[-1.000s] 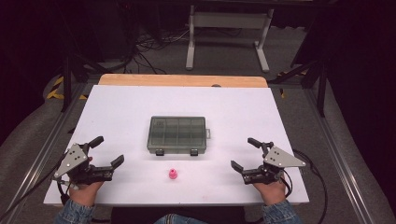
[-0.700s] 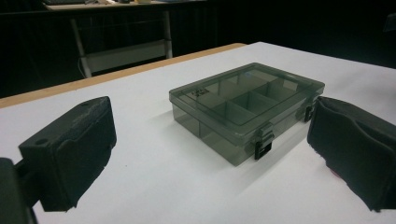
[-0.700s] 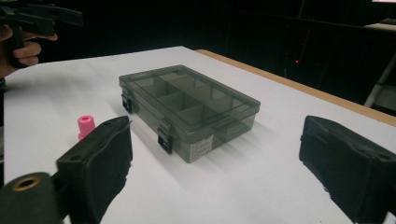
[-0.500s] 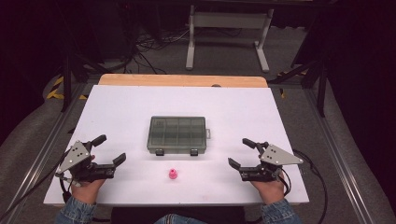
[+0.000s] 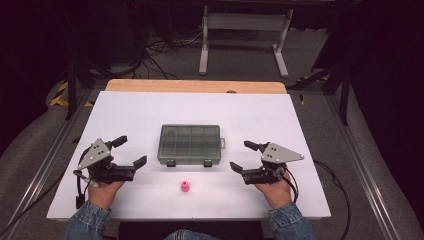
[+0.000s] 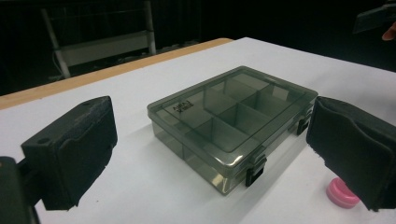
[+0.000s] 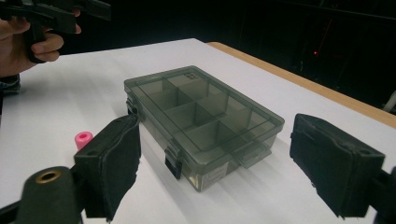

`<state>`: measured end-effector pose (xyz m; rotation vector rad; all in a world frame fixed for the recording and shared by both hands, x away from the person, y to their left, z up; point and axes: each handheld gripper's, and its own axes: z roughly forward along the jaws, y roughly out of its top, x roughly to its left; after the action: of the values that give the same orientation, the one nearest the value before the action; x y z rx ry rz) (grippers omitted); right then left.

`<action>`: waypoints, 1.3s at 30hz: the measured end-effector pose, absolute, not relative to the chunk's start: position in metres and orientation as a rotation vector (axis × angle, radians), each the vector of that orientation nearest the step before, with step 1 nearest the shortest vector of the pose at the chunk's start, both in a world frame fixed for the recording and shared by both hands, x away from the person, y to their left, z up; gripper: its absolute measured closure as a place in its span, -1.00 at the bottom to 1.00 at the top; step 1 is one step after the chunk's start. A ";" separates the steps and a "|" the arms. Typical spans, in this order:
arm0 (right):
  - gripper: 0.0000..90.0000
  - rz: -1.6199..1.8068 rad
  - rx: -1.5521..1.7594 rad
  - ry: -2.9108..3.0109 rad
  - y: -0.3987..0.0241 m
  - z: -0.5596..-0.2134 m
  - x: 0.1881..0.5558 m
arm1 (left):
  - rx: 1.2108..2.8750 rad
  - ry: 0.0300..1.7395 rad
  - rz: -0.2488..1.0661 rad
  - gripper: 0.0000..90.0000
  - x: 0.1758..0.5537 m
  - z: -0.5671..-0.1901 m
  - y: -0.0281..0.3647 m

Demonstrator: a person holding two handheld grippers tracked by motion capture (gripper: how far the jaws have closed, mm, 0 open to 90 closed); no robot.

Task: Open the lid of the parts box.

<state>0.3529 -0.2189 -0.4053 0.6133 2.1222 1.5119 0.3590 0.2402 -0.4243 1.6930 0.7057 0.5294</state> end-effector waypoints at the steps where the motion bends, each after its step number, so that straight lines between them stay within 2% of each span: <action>1: -0.62 1.515 0.606 2.142 -0.214 -0.404 0.357 | 1.702 0.705 0.530 -0.95 0.361 -0.423 0.238; 21: -0.62 1.485 0.565 2.216 -0.176 -0.399 0.391 | 1.799 0.637 0.490 -0.91 0.391 -0.418 0.209; 31: -0.63 1.460 0.603 2.290 -0.174 -0.411 0.402 | 1.830 0.658 0.415 -0.84 0.401 -0.426 0.212; 39: -0.58 1.409 0.626 2.318 -0.176 -0.415 0.404 | 1.925 0.651 0.384 -0.78 0.406 -0.431 0.215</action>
<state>0.4043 -0.1764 -0.4153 0.6262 2.3179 1.4091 0.4060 0.2145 -0.4307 1.9251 0.6514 0.3842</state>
